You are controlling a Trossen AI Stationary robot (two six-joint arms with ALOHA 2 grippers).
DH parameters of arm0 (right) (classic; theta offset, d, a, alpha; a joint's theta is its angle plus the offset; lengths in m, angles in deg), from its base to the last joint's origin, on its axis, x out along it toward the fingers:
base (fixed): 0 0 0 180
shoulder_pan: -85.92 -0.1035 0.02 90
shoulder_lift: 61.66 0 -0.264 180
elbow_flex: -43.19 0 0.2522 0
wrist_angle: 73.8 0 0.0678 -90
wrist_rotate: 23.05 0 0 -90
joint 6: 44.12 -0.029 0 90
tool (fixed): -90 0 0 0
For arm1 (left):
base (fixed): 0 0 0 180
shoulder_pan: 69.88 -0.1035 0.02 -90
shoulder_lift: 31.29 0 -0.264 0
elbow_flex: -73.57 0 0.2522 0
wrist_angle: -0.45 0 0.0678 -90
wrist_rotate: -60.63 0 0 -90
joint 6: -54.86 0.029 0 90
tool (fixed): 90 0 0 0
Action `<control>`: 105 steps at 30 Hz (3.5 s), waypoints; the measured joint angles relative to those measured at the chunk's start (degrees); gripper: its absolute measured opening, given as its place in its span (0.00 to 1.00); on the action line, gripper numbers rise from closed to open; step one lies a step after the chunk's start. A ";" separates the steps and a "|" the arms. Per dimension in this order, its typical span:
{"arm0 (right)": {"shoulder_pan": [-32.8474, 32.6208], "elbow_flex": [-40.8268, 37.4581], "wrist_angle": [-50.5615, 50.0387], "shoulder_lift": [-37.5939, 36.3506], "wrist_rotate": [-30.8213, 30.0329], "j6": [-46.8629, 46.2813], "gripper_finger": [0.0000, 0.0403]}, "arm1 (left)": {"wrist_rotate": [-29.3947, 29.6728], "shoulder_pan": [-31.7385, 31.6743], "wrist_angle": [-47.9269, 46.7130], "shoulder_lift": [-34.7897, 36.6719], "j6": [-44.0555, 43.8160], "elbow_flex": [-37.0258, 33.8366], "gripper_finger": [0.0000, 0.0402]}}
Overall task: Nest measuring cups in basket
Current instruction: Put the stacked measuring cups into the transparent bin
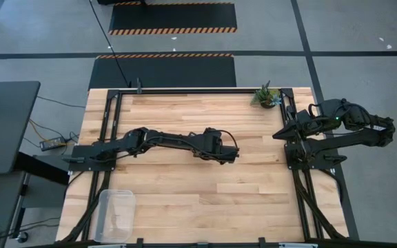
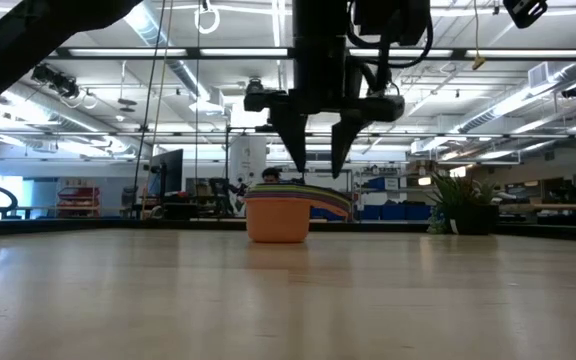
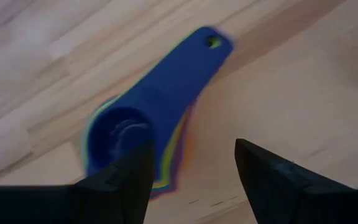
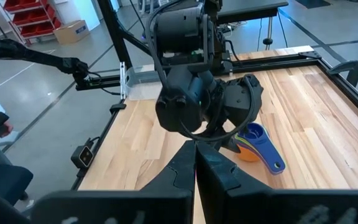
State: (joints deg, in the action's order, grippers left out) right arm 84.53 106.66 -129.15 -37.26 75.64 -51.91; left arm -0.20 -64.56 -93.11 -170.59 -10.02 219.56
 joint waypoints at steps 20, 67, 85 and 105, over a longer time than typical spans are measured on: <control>0.00 0.00 -0.02 0.00 -0.22 0.00 0.04 | -0.21 -0.79 -0.75 -2.25 -0.41 0.12 0.57; 0.01 0.00 -0.02 0.00 0.00 0.00 0.04 | -5.63 -3.97 -1.34 -4.59 -8.81 0.12 0.57; 0.02 0.00 -0.04 0.00 0.00 0.00 0.04 | -11.04 -1.83 -4.34 -4.02 9.84 0.07 0.56; 0.00 0.02 -0.02 0.00 0.00 0.00 0.04 | -8.70 1.40 -5.88 1.33 13.97 -0.06 0.56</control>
State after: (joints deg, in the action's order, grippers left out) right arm 84.53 106.68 -129.17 -37.26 75.64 -51.91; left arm -8.91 -63.16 -99.00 -169.26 3.95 219.51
